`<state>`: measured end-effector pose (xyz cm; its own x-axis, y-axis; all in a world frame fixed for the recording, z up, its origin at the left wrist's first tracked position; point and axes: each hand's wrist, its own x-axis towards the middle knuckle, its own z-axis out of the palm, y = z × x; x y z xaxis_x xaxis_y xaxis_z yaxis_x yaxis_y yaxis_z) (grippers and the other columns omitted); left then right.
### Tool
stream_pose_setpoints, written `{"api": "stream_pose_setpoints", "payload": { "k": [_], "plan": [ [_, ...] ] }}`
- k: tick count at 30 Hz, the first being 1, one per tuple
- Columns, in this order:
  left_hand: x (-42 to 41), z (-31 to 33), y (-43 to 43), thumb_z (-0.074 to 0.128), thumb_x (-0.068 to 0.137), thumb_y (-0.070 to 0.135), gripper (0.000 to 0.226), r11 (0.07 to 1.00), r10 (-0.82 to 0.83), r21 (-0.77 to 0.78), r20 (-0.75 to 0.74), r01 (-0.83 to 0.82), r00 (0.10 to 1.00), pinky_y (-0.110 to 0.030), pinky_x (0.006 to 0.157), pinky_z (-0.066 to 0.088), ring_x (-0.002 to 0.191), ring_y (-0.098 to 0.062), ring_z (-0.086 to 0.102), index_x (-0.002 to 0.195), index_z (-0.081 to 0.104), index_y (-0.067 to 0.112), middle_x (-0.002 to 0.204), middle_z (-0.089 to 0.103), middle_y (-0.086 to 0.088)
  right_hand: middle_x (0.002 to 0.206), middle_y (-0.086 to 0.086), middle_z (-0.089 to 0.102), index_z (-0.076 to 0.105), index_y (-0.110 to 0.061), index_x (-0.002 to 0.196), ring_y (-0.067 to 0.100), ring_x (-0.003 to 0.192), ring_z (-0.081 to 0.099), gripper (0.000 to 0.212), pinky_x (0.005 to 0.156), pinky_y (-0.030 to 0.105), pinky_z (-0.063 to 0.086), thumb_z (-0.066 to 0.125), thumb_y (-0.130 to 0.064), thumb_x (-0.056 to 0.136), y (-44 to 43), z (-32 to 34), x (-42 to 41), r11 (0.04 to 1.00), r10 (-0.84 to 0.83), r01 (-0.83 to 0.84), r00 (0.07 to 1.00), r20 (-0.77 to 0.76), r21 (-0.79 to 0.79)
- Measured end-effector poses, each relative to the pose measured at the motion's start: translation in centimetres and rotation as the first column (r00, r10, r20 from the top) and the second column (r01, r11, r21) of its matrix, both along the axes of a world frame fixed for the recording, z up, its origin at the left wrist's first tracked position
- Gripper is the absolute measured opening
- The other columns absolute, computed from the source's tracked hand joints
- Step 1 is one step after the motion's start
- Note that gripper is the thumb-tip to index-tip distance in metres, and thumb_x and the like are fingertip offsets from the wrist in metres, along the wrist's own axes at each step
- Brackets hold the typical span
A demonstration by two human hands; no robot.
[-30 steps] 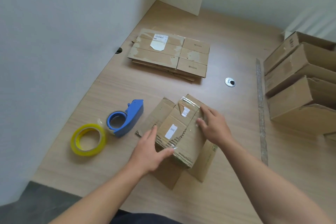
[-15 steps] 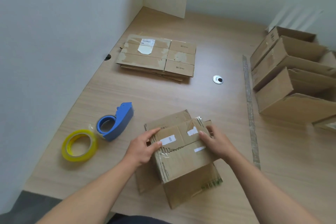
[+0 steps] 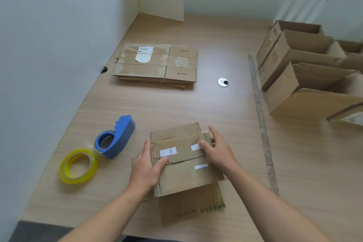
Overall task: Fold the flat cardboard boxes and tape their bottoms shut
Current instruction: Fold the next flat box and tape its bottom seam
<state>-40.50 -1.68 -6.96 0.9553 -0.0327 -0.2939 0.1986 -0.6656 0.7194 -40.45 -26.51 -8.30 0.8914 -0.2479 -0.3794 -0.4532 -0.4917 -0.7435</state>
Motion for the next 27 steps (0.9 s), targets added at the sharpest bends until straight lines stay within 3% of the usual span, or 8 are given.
{"api": "stream_pose_setpoints", "payload": {
  "k": [2,5,7,9,12,17,24,27],
  "plan": [
    [0.0,-0.1,0.3,0.067,0.091,0.041,0.092,1.000,-0.029,0.010,-0.021,0.029,0.999,-0.026,0.113,0.024,0.146,-0.018,0.029,0.159,0.009,0.020,0.160,0.030,0.001,0.124,-0.018,0.049,0.049,-0.040,0.139,0.005,0.119,0.047,0.047,0.103,0.033,0.041,0.058,-0.047,0.093,-0.1,-0.1,0.8,1.000,0.003,-0.004,1.000,0.023,0.017],
    [0.3,-0.1,0.5,0.065,0.093,0.042,0.091,0.996,-0.075,0.050,-0.035,0.077,0.997,-0.026,0.111,0.027,0.145,-0.019,0.033,0.159,0.007,0.022,0.159,0.033,0.001,0.093,-0.016,0.070,0.067,-0.038,0.094,0.010,0.095,0.065,0.009,0.085,0.034,0.052,0.058,-0.039,0.095,0.5,-0.6,1.4,0.978,-0.144,0.133,0.988,0.058,0.160],
    [0.5,-0.1,0.5,0.063,0.094,0.043,0.089,0.993,-0.091,0.071,-0.038,0.093,0.995,-0.027,0.111,0.028,0.144,-0.020,0.034,0.159,0.007,0.024,0.159,0.034,0.001,0.078,-0.014,0.070,0.067,-0.035,0.082,0.011,0.080,0.066,0.015,0.072,0.030,0.051,0.060,-0.038,0.094,0.7,-0.7,1.5,0.957,-0.220,0.204,0.974,0.058,0.208],
    [0.7,-0.1,0.4,0.062,0.094,0.044,0.087,0.991,-0.094,0.092,-0.033,0.097,0.995,-0.028,0.111,0.028,0.144,-0.021,0.034,0.159,0.007,0.023,0.159,0.034,0.000,0.076,-0.015,0.071,0.068,-0.034,0.080,0.010,0.076,0.066,0.015,0.069,0.029,0.050,0.062,-0.040,0.092,0.7,-0.5,1.7,0.943,-0.259,0.241,0.964,0.053,0.228],
    [1.1,0.0,0.3,0.062,0.095,0.042,0.086,0.990,-0.089,0.108,-0.024,0.092,0.996,-0.029,0.109,0.029,0.143,-0.024,0.036,0.159,0.008,0.022,0.157,0.037,-0.003,0.082,-0.013,0.074,0.073,-0.028,0.085,0.012,0.085,0.069,0.021,0.078,0.034,0.055,0.064,-0.046,0.090,0.8,-0.4,1.6,0.918,-0.310,0.295,0.950,0.017,0.264],
    [1.2,-0.1,0.6,0.061,0.095,0.044,0.086,0.983,-0.120,0.138,-0.024,0.122,0.992,-0.032,0.110,0.031,0.142,-0.025,0.037,0.159,0.010,0.022,0.156,0.039,-0.003,0.092,-0.014,0.075,0.076,-0.030,0.094,0.010,0.093,0.068,0.037,0.087,0.036,0.055,0.056,-0.061,0.090,0.1,-0.5,0.6,0.953,-0.200,0.209,0.978,-0.061,0.218],
    [1.1,-0.1,0.6,0.063,0.094,0.041,0.083,0.987,-0.103,0.126,0.004,0.102,0.995,-0.030,0.106,0.032,0.139,-0.025,0.041,0.158,0.015,0.023,0.153,0.043,-0.004,0.070,-0.028,0.065,0.073,-0.033,0.071,-0.001,0.078,0.062,0.039,0.066,0.024,0.047,0.057,-0.063,0.089,1.1,0.4,0.6,0.931,-0.303,0.317,0.948,-0.099,0.183],
    [1.0,-0.1,0.4,0.063,0.094,0.042,0.084,0.986,-0.102,0.130,-0.005,0.102,0.995,-0.030,0.109,0.030,0.141,-0.024,0.037,0.158,0.013,0.022,0.156,0.040,-0.003,0.069,-0.014,0.069,0.070,-0.027,0.065,0.011,0.077,0.064,0.048,0.062,0.026,0.044,0.053,-0.063,0.092,1.1,0.4,0.4,0.953,-0.282,0.289,0.956,-0.083,0.092]
  ]
}}
